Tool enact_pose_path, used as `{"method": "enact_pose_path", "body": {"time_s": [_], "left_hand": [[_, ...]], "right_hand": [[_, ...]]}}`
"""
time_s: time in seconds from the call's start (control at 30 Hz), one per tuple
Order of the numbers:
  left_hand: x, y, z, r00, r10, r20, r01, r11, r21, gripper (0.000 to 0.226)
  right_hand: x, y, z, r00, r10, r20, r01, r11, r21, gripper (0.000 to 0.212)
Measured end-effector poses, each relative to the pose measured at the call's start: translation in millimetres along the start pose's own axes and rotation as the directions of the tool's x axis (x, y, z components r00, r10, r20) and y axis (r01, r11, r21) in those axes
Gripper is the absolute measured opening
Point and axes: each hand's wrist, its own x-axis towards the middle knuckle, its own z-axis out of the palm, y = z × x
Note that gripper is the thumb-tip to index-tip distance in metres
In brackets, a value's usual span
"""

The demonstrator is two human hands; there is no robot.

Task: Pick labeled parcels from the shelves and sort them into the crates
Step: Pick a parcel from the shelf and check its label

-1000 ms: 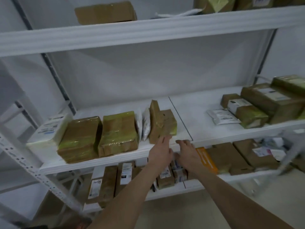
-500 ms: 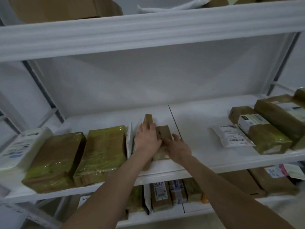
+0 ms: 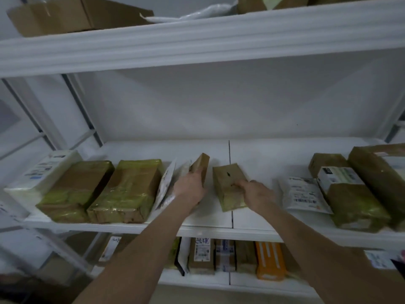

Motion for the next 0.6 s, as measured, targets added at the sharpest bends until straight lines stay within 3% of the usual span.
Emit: {"method": "enact_pose_path", "body": {"time_s": [0.07, 0.17, 0.33, 0.43, 0.6], "left_hand": [[-6, 16, 10, 0.999, -0.017, 0.029, 0.016, 0.999, 0.049, 0.061], [-12, 36, 25, 0.995, -0.022, 0.095, 0.019, 0.999, 0.026, 0.046], [-16, 53, 46, 0.968, -0.031, 0.251, 0.051, 0.996, -0.073, 0.033], [-12, 61, 48, 0.982, -0.003, 0.191, 0.061, 0.953, -0.298, 0.024], [-4, 78, 42, 0.966, 0.011, 0.260, 0.176, 0.707, -0.685, 0.039]], "right_hand": [[-5, 22, -4, 1.000, 0.005, 0.021, -0.006, 1.000, 0.016, 0.048], [-11, 42, -11, 0.998, 0.051, 0.023, -0.053, 0.997, 0.054, 0.037], [-6, 43, -16, 0.982, 0.189, -0.012, -0.188, 0.981, 0.044, 0.088], [-1, 33, -16, 0.971, 0.239, -0.016, -0.235, 0.964, 0.126, 0.099], [-3, 27, -20, 0.956, 0.294, 0.027, -0.292, 0.930, 0.223, 0.102]]}}
